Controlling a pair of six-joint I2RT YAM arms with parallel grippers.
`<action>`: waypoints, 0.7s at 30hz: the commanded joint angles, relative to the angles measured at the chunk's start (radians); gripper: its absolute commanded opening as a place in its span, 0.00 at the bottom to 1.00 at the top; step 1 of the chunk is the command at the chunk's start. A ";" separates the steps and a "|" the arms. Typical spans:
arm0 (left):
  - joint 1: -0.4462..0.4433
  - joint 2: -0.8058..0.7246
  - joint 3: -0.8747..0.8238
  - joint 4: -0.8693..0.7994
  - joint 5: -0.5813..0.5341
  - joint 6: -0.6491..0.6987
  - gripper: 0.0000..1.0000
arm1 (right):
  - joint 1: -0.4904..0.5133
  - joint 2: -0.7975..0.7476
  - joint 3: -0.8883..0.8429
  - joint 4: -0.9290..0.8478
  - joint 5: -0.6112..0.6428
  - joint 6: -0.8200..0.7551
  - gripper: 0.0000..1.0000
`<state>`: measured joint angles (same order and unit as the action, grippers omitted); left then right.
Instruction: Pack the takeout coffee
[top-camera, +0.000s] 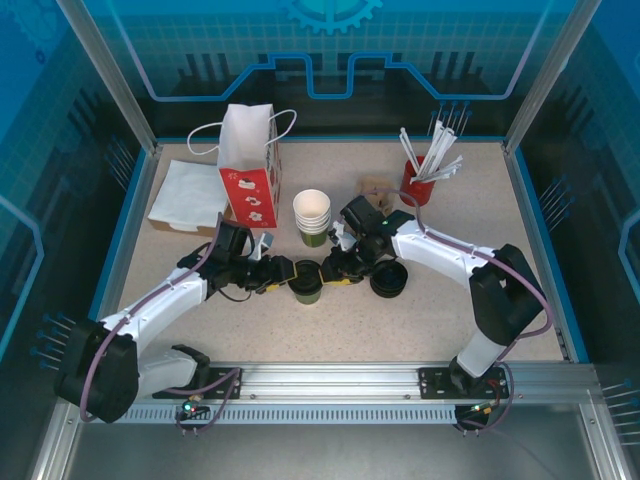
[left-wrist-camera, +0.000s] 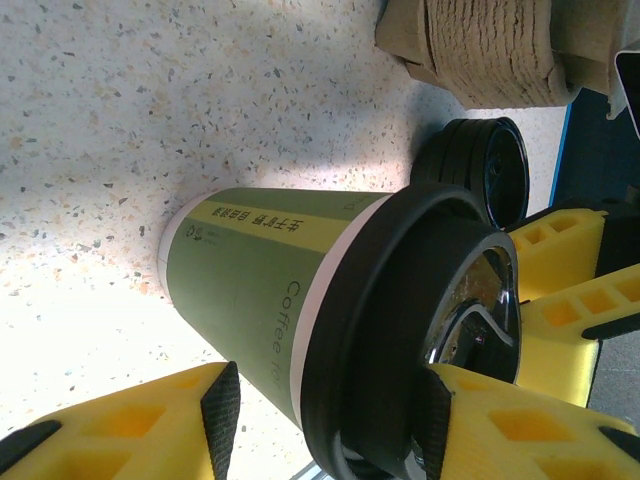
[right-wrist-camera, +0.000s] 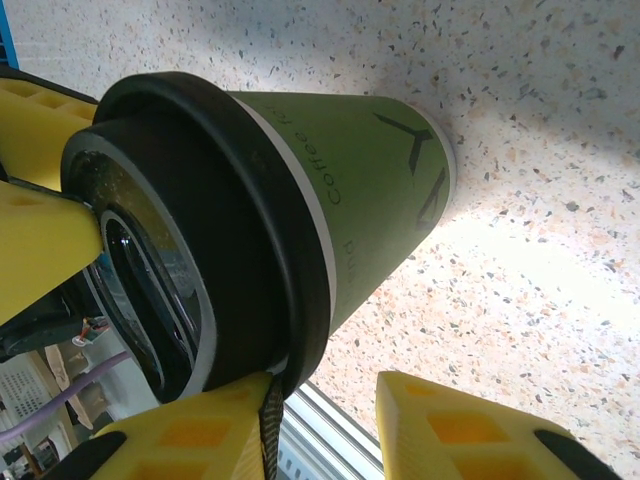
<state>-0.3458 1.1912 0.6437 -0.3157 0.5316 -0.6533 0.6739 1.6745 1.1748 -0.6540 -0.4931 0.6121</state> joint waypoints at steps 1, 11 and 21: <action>0.002 0.048 -0.064 -0.148 -0.095 0.019 0.51 | 0.045 0.101 -0.050 -0.139 0.178 -0.030 0.32; 0.002 0.032 -0.044 -0.137 -0.073 0.002 0.53 | 0.037 0.014 -0.026 -0.032 0.141 -0.019 0.36; 0.002 0.009 0.062 -0.120 -0.039 -0.036 0.67 | 0.006 -0.065 0.055 -0.016 0.105 -0.034 0.46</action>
<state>-0.3458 1.1915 0.6682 -0.3645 0.5140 -0.6708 0.6800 1.6394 1.1919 -0.6647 -0.3985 0.5938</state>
